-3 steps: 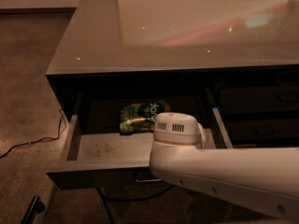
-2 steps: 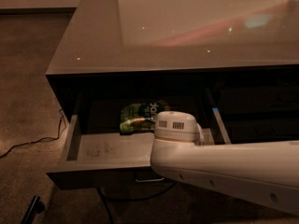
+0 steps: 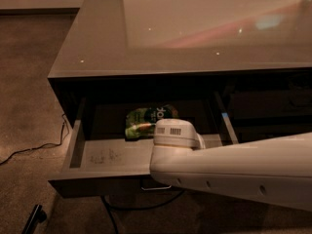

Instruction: Open top drawer

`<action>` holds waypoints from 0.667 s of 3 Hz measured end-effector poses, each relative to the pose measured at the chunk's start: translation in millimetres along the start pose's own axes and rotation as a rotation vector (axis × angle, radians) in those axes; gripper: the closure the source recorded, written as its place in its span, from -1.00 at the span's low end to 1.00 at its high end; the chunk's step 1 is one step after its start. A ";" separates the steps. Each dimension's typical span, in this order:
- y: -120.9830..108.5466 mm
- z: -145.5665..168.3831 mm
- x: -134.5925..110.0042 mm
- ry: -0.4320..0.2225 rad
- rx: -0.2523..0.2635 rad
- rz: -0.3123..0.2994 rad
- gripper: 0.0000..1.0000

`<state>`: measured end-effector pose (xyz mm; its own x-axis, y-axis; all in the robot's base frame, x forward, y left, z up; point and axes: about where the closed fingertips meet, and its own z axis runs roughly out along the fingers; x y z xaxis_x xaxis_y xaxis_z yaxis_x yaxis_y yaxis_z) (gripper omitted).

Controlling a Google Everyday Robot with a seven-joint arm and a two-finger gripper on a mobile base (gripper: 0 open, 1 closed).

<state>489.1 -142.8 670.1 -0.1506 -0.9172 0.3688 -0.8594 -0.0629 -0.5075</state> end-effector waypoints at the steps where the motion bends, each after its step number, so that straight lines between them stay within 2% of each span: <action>1: 16.3 6.5 -2.7 0.008 -0.056 -0.048 1.00; 2: 23.8 4.7 -1.7 0.014 -0.088 -0.075 1.00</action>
Offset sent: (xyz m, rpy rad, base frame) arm -0.0401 -0.0016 -0.0340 -0.0694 0.2330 0.0445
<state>471.2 -144.7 653.7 -0.0908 -0.9055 0.4146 -0.9078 -0.0959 -0.4083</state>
